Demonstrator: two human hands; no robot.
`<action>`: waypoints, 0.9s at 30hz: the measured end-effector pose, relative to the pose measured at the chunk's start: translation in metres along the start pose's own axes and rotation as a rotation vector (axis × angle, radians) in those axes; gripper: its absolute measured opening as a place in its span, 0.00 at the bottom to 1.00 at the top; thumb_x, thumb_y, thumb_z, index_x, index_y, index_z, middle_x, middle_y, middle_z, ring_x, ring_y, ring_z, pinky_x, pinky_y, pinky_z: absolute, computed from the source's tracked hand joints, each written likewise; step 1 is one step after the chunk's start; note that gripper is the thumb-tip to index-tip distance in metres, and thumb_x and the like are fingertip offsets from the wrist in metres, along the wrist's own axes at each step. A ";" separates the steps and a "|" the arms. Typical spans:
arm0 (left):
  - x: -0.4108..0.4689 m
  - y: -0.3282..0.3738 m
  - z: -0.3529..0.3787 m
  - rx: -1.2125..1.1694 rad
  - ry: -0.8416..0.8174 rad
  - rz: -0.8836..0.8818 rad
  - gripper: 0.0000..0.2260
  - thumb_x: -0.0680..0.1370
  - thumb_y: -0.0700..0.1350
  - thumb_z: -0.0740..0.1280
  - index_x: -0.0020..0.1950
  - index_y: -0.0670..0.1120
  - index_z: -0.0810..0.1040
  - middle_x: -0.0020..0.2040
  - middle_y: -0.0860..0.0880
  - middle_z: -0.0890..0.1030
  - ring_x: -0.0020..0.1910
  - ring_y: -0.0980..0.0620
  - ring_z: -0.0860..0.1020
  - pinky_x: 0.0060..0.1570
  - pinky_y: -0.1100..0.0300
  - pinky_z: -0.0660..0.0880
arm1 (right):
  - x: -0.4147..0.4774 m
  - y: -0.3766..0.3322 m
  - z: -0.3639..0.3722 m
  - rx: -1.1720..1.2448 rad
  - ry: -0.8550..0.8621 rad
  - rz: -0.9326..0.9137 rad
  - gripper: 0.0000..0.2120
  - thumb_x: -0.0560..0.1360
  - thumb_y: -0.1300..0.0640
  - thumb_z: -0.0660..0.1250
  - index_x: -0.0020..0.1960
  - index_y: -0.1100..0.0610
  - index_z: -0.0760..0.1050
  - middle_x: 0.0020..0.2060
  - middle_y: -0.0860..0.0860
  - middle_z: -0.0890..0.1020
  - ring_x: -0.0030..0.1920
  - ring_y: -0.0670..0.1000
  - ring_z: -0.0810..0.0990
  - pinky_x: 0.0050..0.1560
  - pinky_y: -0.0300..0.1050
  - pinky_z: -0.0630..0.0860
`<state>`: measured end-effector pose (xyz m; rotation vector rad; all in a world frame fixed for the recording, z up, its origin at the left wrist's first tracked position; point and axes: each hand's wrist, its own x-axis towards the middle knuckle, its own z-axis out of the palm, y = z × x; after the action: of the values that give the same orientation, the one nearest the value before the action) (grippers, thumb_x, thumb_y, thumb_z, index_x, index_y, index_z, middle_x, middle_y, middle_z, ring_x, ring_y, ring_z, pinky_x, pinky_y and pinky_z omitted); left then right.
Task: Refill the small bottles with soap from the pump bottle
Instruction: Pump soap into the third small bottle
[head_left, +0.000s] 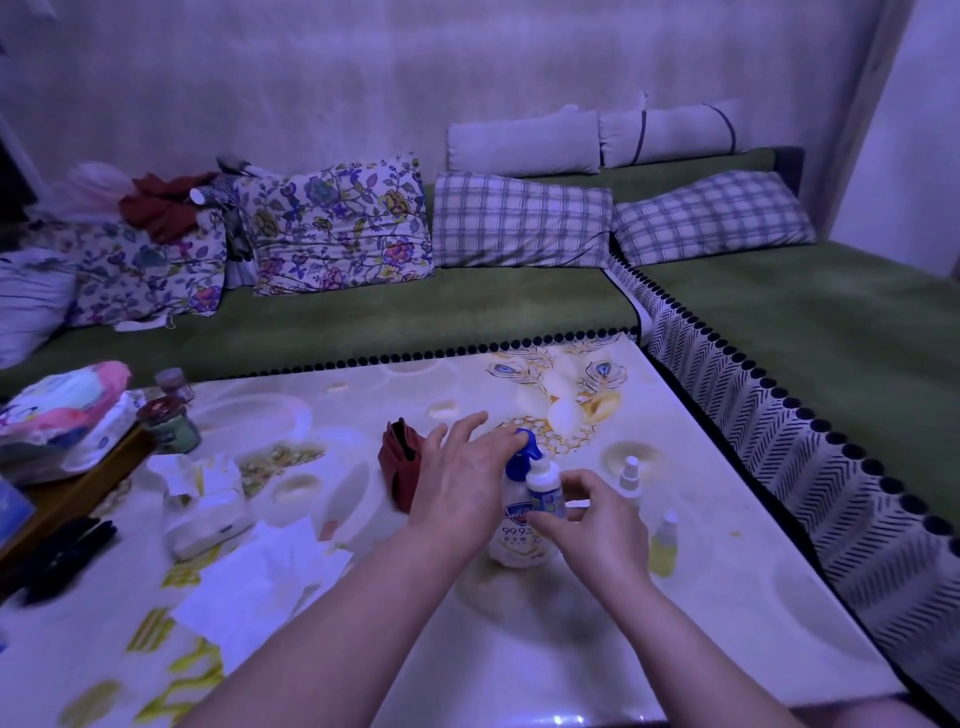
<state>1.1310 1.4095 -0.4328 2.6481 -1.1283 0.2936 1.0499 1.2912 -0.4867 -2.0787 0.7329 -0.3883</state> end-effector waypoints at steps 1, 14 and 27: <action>0.000 0.000 0.000 0.004 0.002 0.002 0.26 0.75 0.38 0.60 0.72 0.56 0.65 0.72 0.59 0.66 0.75 0.54 0.54 0.72 0.52 0.51 | 0.000 0.001 0.000 0.003 0.002 0.005 0.14 0.65 0.49 0.75 0.47 0.43 0.74 0.43 0.37 0.81 0.42 0.40 0.80 0.37 0.31 0.67; -0.006 0.002 0.014 -0.124 0.078 -0.018 0.26 0.71 0.36 0.59 0.67 0.52 0.73 0.67 0.56 0.74 0.73 0.49 0.61 0.70 0.47 0.56 | -0.002 0.006 0.001 -0.003 -0.004 0.028 0.14 0.64 0.48 0.75 0.45 0.43 0.73 0.42 0.36 0.81 0.43 0.39 0.80 0.36 0.33 0.66; -0.012 0.002 0.015 -0.091 0.043 -0.016 0.31 0.74 0.35 0.60 0.75 0.54 0.60 0.75 0.59 0.61 0.75 0.53 0.55 0.72 0.52 0.53 | 0.000 0.002 0.002 0.053 0.017 0.022 0.15 0.63 0.48 0.76 0.47 0.42 0.75 0.43 0.35 0.82 0.44 0.39 0.81 0.42 0.40 0.72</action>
<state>1.1227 1.4122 -0.4498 2.5578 -1.0804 0.2875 1.0497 1.2913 -0.4897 -2.0180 0.7473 -0.4096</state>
